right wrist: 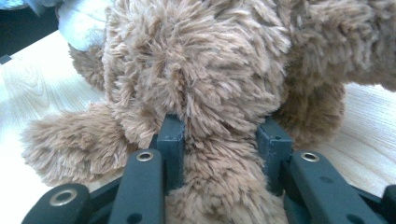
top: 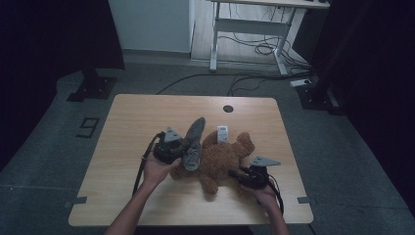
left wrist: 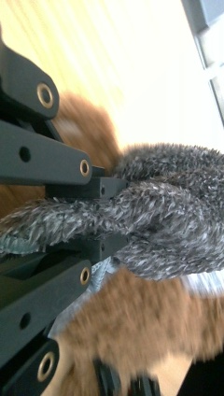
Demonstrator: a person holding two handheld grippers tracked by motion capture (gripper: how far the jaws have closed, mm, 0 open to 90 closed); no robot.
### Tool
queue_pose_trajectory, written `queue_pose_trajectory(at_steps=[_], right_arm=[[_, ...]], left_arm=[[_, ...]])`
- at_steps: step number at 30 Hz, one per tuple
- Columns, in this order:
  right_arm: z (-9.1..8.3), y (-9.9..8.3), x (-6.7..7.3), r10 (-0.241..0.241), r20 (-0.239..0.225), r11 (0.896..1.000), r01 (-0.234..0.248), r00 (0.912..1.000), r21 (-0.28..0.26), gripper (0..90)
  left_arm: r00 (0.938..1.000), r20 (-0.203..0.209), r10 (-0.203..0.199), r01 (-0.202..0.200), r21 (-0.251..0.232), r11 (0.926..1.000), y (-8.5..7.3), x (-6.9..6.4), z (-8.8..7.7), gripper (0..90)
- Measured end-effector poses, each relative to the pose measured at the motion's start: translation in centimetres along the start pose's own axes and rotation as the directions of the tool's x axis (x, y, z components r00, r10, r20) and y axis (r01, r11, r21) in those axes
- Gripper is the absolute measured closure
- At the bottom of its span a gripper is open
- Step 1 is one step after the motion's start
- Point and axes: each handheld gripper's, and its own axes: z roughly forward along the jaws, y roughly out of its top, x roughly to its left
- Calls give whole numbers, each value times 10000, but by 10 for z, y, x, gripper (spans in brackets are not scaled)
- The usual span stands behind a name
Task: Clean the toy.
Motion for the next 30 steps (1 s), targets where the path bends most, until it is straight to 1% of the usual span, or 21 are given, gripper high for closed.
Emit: queue_pose_trajectory(at_steps=[1,3,4,6,8,9,10,11,13,14,15,16,20,22,23,24,25,27,28,29,30], right_arm=[[0,0,0,10,1,10000,-10,10000,-6,615],[0,0,0,30,-18,10000,-30,10000,-23,615],[1,0,0,16,-23,10000,-16,10000,-31,615],[2,1,1,25,13,10000,-25,10000,-37,615],[2,1,1,36,18,10000,-36,10000,-39,615],[2,1,1,50,12,10000,-50,10000,-56,615],[2,1,1,60,10,10000,-60,10000,-61,615],[2,1,1,68,13,10000,-68,10000,-61,615],[2,1,1,65,14,10000,-65,10000,-63,615],[2,1,0,67,-19,10000,-67,10000,-36,615],[2,1,0,67,-19,10000,-67,10000,-36,615],[1,1,0,93,-44,10000,-93,9999,-30,615],[1,1,-1,135,-32,9999,-135,9999,-10,615],[1,1,-1,140,-32,9999,-140,9999,-7,615],[1,1,-1,146,-34,9999,-146,9999,-10,616],[1,0,-1,153,-41,9999,-153,9999,-16,615],[1,0,-1,155,-42,9999,-155,9999,-18,615],[1,0,-2,154,-33,9999,-154,9999,-21,615],[1,0,-2,169,-41,9999,-169,9998,-17,614],[1,1,-2,174,-53,9998,-174,9998,-15,614],[1,1,-3,173,-63,9998,-173,9998,-11,614]], left_arm=[[9996,21,-280,280,93,9996,-6,8,1,781],[9958,301,-863,856,229,9961,-19,20,9,783],[9942,330,-1022,1014,238,9946,-25,23,12,784],[9915,408,-1237,1231,149,9923,-30,27,13,785],[9931,226,-1147,1142,214,9932,-31,29,12,785],[9931,226,-1147,1142,214,9932,-31,29,12,785],[9933,9,-1157,1156,332,9927,-33,33,12,785],[9933,9,-1157,1156,332,9927,-33,33,12,785],[9928,-286,-1162,1177,547,9915,-38,36,13,785],[9922,-531,-1127,1165,748,9904,-45,39,15,786],[9922,-531,-1127,1165,748,9904,-45,39,15,786],[9913,-703,-1109,1180,1073,9872,-52,41,20,787],[9928,-518,-1081,1156,1753,9777,-71,38,34,787],[9911,-339,-1290,1329,1684,9767,-78,38,37,787],[9911,-339,-1290,1329,1684,9767,-78,38,37,787],[9896,-178,-1431,1441,1618,9763,-80,40,35,787],[9897,-126,-1427,1429,1549,9775,-79,41,32,786],[9869,-19,-1614,1604,1237,9793,-75,45,22,783],[9867,-21,-1628,1621,1056,9811,-71,47,16,782],[9867,-21,-1628,1621,1056,9811,-71,47,16,781],[9879,39,-1552,1547,594,9862,-60,47,2,781]])
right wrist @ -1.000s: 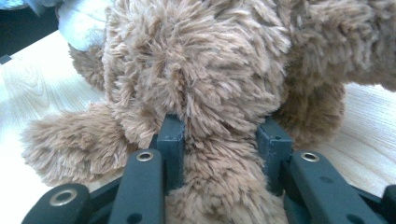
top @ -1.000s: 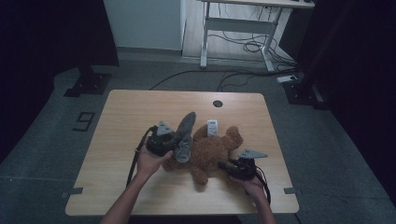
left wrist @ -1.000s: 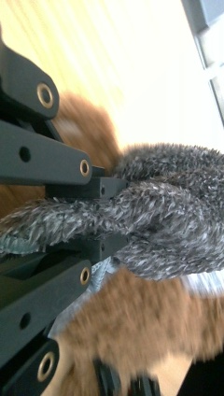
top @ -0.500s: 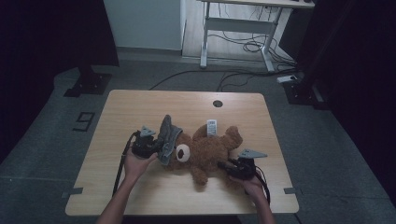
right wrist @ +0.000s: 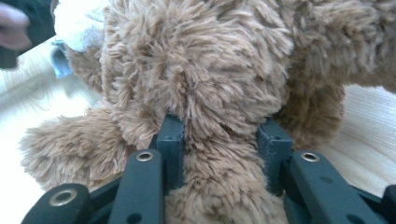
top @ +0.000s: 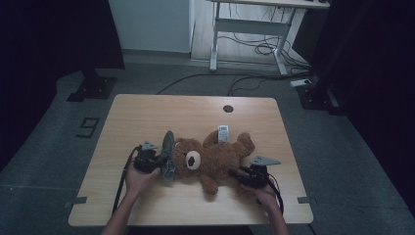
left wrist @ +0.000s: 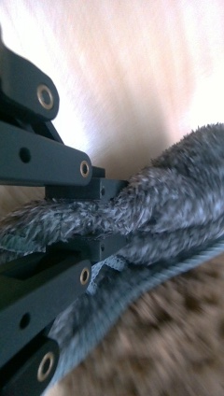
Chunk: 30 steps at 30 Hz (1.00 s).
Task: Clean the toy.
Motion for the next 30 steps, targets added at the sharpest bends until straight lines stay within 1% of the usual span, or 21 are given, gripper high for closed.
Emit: queue_pose_trajectory(at_steps=[1,2,3,4,5,8,11,12,13,14,15,16,17,18,19,20,21,22,24,28,30], right_arm=[[0,0,0,-10,6,10000,10,10000,-6,614],[0,0,0,-10,6,10000,10,10000,-6,614],[2,1,0,-50,84,10000,50,10000,-25,614],[2,2,0,-44,134,10000,44,9999,-31,615],[4,2,0,-50,185,10000,51,9998,-53,615],[8,5,-1,-85,307,9999,89,9995,-112,615],[15,9,-5,-123,394,9998,130,9991,-179,615],[16,10,-5,-71,401,9998,77,9992,-162,616],[18,12,-6,-100,436,9998,108,9990,-175,616],[19,12,-6,-123,487,9998,132,9987,-172,615],[19,13,-6,-105,511,9998,114,9986,-169,616],[19,13,-6,-108,506,9997,118,9987,-191,616],[19,13,-6,-127,487,9997,136,9987,-196,616],[19,12,-6,-128,474,9997,138,9988,-207,615],[18,12,-6,-138,451,9997,147,9989,-195,615],[18,12,-6,-138,451,9997,147,9989,-195,615],[18,12,-6,-178,440,9997,186,9989,-183,615],[18,12,-5,-191,447,9996,200,9988,-190,615],[18,11,-4,-263,454,9995,270,9986,-168,615],[18,10,-2,-310,488,9994,316,9983,-129,615],[17,10,-2,-280,482,9995,287,9984,-123,615]], left_arm=[[9999,114,52,-49,-264,9996,6,-2,-7,780],[9999,114,52,-49,-264,9996,6,-2,-7,780],[9997,197,168,-158,-494,9987,13,-6,-14,779],[9981,349,514,-481,-899,9948,26,-18,-23,779],[9968,446,669,-617,-1098,9920,33,-25,-26,778],[9898,788,1185,-1070,-1370,9848,53,-48,-25,776],[9825,843,1660,-1538,-1349,9789,73,-70,-12,774],[9808,907,1726,-1606,-1265,9789,79,-76,-5,773],[9808,907,1726,-1606,-1265,9789,79,-76,-5,773],[9797,986,1743,-1627,-1157,9799,83,-82,4,773],[9782,1040,1795,-1697,-968,9807,86,-87,13,772],[9754,978,1977,-1946,-402,9801,86,-95,33,770],[9738,965,2057,-2053,-139,9786,83,-97,41,768],[9734,929,2095,-2100,-43,9777,80,-96,47,767],[9754,907,2007,-2005,-122,9796,77,-94,48,768],[9754,907,2007,-2005,-122,9796,77,-94,48,769],[9779,1018,1824,-1812,-217,9832,75,-90,48,771],[9810,1179,1542,-1513,-331,9879,72,-82,42,772],[9832,1096,1460,-1425,-396,9890,69,-75,35,773],[9898,394,1371,-1347,-583,9892,63,-61,19,780],[9919,270,1239,-1224,-511,9912,58,-50,14,783]])
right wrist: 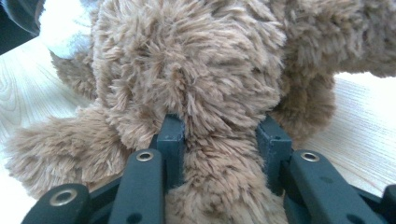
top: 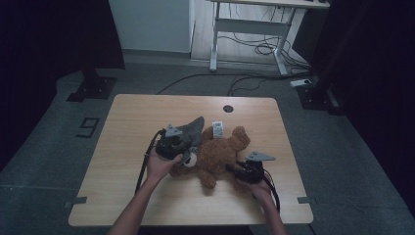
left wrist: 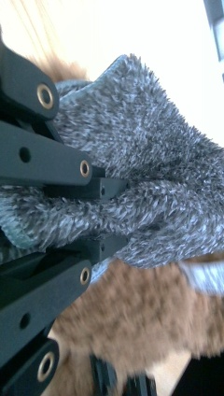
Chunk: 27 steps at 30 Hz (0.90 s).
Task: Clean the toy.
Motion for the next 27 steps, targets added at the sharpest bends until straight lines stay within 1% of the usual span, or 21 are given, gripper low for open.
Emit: queue_pose_trajectory(at_steps=[1,2,4,6,7,8,9,10,11,14,15,16,18,19,20,22,23,25,26,27], right_arm=[[0,0,0,-3,4,10000,3,10000,-2,615],[0,0,0,15,1,10000,-15,10000,-5,615],[0,0,0,49,-10,10000,-49,10000,-10,615],[0,0,0,49,-2,10000,-49,10000,-3,615],[0,0,0,54,-4,10000,-54,10000,1,615],[0,0,0,60,-7,10000,-60,10000,4,615],[0,0,0,64,-7,10000,-64,10000,8,615],[0,0,0,64,-7,10000,-64,10000,8,615],[0,0,0,76,-12,10000,-76,10000,22,615],[1,-1,-1,125,-28,9999,-125,9999,15,615],[2,0,-1,156,-56,9999,-156,9999,11,615],[3,0,-1,172,-49,9999,-172,9998,7,615],[6,2,-1,115,20,9999,-115,9999,32,616],[7,3,-2,91,53,9999,-91,9999,43,616],[9,5,-3,101,110,9999,-102,9999,43,615],[13,8,-6,95,237,9999,-94,9997,-51,615],[14,9,-9,99,320,9998,-95,9994,-151,615],[16,10,-14,275,333,9993,-267,9991,-245,615],[16,10,-16,302,298,9993,-295,9991,-227,615],[16,11,-17,298,298,9993,-292,9991,-217,615]], left_arm=[[10000,0,0,0,0,10000,0,0,0,783],[9999,-111,-127,128,46,9999,-8,9,-4,784],[9989,-278,-373,374,32,9993,-18,17,-8,784],[9972,-445,-600,607,151,9980,-27,26,-10,785],[9972,-445,-600,607,151,9980,-27,26,-10,785],[9948,-633,-798,824,383,9959,-38,33,-11,785],[9938,-688,-874,913,563,9942,-44,36,-11,786],[9938,-688,-874,913,563,9942,-44,36,-11,786],[9929,-768,-913,977,841,9917,-56,39,-8,786],[9929,-778,-897,991,1271,9869,-67,39,0,784],[9929,-778,-897,991,1271,9869,-67,39,0,784],[9932,-593,-1000,1071,1327,9854,-70,38,7,784],[9926,-553,-1080,1143,1286,9851,-69,38,10,786],[9918,-582,-1134,1199,1255,9848,-67,39,12,786],[9906,-717,-1167,1248,1208,9848,-60,42,16,786],[9898,-734,-1219,1303,1239,9837,-54,45,17,786],[9900,-689,-1233,1311,1222,9838,-52,45,16,785],[9908,-667,-1178,1251,1183,9851,-49,45,14,784],[9914,-641,-1139,1200,997,9878,-43,46,5,783],[9916,-643,-1123,1176,864,9893,-40,47,1,782]])
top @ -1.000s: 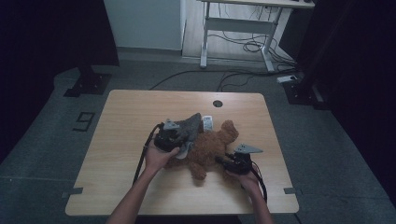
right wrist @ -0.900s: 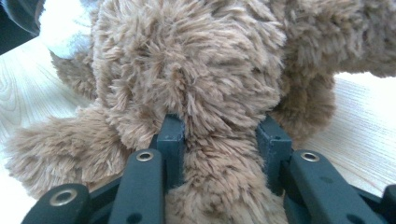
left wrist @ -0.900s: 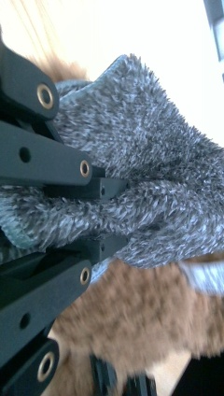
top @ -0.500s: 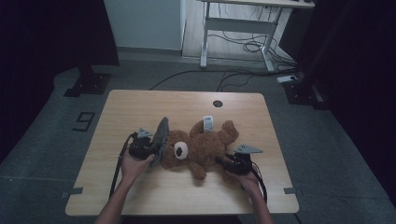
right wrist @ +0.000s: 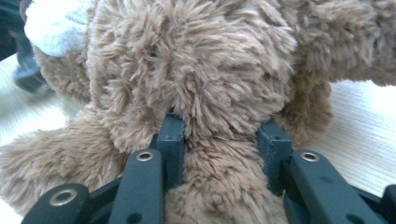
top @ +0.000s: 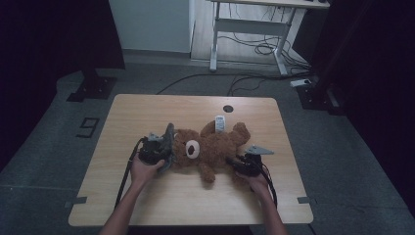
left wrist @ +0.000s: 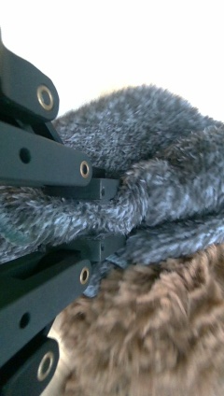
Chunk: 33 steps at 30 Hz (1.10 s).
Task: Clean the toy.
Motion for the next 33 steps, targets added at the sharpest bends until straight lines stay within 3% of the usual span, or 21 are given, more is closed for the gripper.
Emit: queue_pose_trajectory(at_steps=[3,4,6,7,9,10,11,14,16,17,20,23,28,30,32,33], right_arm=[[0,0,0,-60,-4,10000,60,10000,-3,614],[-1,0,1,-98,16,10000,98,10000,1,613],[-1,0,2,-126,37,9999,126,9999,5,612],[-1,-1,3,-147,61,9999,147,9999,8,612],[-1,-1,3,-137,60,9999,137,9999,-3,612],[-2,-1,3,-135,45,9999,135,9999,7,611],[-2,-2,3,-132,45,9999,132,9999,1,611],[-2,-3,4,-120,63,9999,121,9999,-8,611],[-3,-3,4,-125,80,9999,125,9999,-12,611],[-3,-3,5,-140,109,9999,140,9998,-22,611],[-3,-3,5,-131,121,9999,131,9998,-36,613],[-3,-4,5,-131,184,9999,130,9997,20,624],[-3,-4,5,-162,132,9999,161,9998,50,629],[-3,-4,6,-190,112,9998,189,9998,93,629],[-3,-3,6,-238,104,9997,236,9997,118,629],[-3,-3,7,-268,112,9996,267,9996,107,629]], left_arm=[[10000,7,-3,3,-288,9996,6,1,-10,780],[9998,185,-3,15,-669,9978,13,-2,-21,779],[9995,259,178,-156,-842,9963,17,-7,-26,779],[9967,566,586,-512,-1241,9910,25,-23,-33,779],[9891,901,1165,-1019,-1522,9831,33,-45,-36,779],[9891,901,1165,-1019,-1522,9831,33,-45,-36,779],[9773,1246,1713,-1480,-1771,9730,42,-70,-34,779],[9569,1688,2363,-2077,-1707,9632,54,-109,-18,779],[9468,1701,2733,-2508,-1425,9575,59,-131,-1,778],[9447,1798,2743,-2550,-1234,9590,61,-138,9,779],[9503,1786,2551,-2471,-660,9667,64,-149,38,779],[9520,1691,2551,-2481,-617,9668,61,-148,43,780],[9724,848,2173,-2117,-704,9748,54,-114,25,781],[9802,906,1763,-1686,-865,9819,51,-97,16,781],[9825,913,1625,-1536,-967,9834,49,-90,10,781],[9862,791,1458,-1357,-1212,9833,47,-80,-1,781]])
